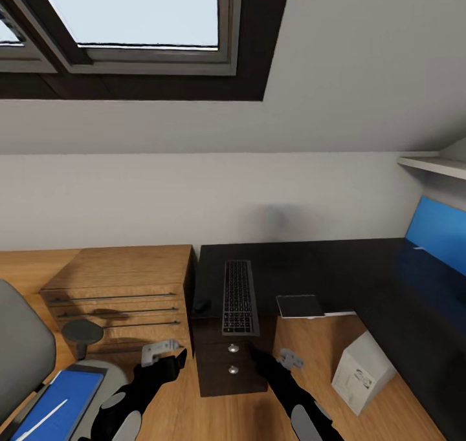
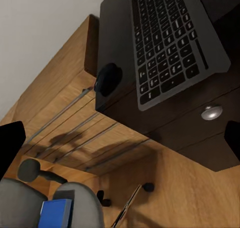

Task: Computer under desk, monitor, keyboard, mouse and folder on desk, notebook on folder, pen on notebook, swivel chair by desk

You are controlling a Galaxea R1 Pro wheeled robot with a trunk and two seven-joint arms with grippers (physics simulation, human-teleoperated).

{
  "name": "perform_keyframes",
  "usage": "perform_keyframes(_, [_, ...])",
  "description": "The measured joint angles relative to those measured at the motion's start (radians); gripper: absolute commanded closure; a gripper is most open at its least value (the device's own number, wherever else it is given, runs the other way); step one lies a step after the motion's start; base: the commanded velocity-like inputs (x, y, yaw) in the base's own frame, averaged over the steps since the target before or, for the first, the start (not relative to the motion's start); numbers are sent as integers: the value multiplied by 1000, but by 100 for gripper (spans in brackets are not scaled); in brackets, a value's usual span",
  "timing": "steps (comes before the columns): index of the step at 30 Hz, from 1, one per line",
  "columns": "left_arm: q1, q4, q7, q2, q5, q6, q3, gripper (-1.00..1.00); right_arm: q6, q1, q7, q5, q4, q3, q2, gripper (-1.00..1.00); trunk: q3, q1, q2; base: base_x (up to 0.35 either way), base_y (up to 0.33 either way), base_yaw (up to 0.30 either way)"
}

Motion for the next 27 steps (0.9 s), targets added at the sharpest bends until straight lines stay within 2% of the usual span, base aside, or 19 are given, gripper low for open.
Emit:
perform_keyframes(5, [0,-1,4,-1,0,0,-1,-100,39,0,8,1,4,25,0,-100,-16,19,-35,0,0,0])
perform_keyframes(8, [0,0,41,-2,2,0,-2,-100,49,0,10,0,4,29,0,-100,-25,31,-56,0,0,0])
perform_keyframes(27, [0,2,47,-3,1,1,-6,-100,50,0,9,3,4,27,-4,-100,-85,104,-190,-5,0,0])
